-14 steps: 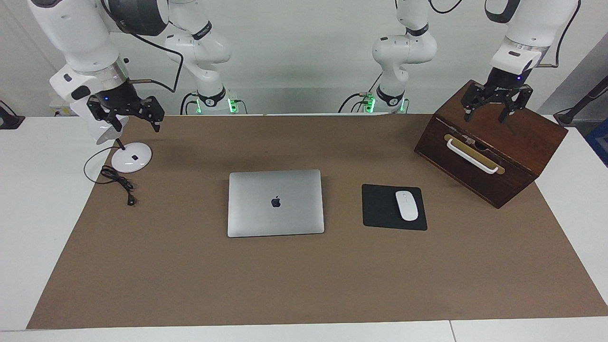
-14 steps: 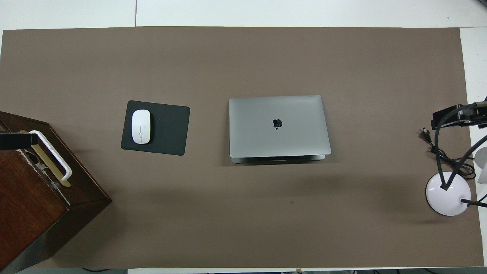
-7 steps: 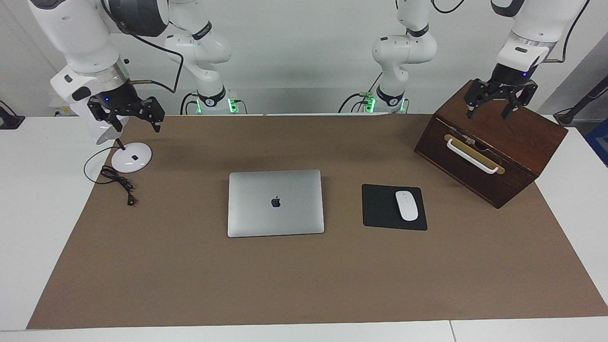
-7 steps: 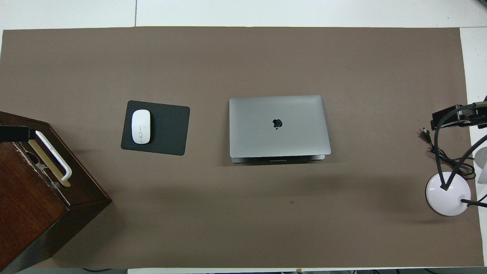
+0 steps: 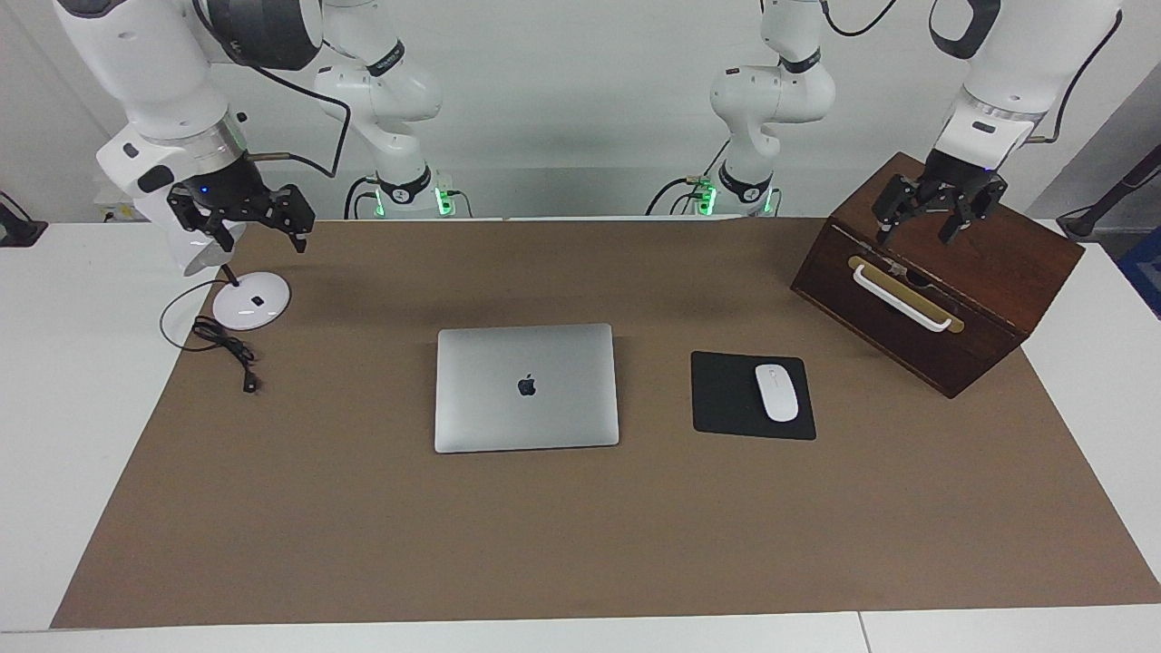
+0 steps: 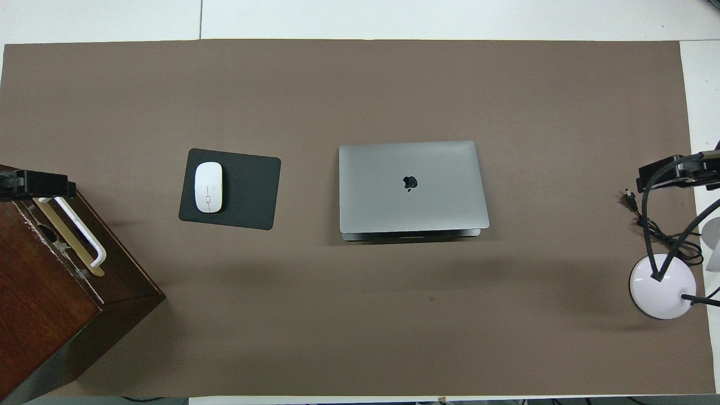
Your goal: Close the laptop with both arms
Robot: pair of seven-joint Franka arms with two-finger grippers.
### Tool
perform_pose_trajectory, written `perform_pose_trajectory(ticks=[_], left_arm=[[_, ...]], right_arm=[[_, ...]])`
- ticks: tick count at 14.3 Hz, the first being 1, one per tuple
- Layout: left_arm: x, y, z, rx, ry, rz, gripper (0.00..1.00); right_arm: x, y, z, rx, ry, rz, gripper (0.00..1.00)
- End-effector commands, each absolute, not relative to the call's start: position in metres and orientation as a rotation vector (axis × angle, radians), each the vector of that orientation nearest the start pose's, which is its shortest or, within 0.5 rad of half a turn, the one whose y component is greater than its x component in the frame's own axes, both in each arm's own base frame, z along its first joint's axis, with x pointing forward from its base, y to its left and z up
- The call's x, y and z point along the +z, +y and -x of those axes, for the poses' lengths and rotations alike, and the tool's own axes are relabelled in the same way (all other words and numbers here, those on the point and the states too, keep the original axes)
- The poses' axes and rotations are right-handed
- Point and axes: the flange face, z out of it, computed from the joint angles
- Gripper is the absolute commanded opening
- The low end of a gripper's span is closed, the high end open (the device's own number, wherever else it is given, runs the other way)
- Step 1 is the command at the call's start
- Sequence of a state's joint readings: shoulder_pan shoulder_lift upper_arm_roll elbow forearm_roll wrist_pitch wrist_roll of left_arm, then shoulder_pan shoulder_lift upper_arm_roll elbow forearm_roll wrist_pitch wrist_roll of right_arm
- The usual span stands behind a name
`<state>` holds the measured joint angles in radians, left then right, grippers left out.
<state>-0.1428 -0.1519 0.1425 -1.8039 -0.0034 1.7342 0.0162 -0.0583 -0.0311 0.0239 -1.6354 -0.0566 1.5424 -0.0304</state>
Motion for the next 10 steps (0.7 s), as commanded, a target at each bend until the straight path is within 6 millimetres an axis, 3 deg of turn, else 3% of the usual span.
perform_pose_trajectory(ticks=[1, 7, 10], left_arm=[[0.615, 0.007, -0.536, -0.110, -0.016, 3.164, 1.00], [0.618, 0.007, -0.545, -0.139, -0.082, 3.165, 1.00], [0.638, 0.002, -0.547, -0.185, -0.070, 3.162, 1.00]], right_arm=[[0.609, -0.025, -0.533, 0.083, -0.037, 3.172, 1.00], [0.609, -0.026, -0.534, 0.078, -0.035, 3.173, 1.00], [0.607, -0.027, -0.536, 0.042, -0.041, 3.174, 1.00]])
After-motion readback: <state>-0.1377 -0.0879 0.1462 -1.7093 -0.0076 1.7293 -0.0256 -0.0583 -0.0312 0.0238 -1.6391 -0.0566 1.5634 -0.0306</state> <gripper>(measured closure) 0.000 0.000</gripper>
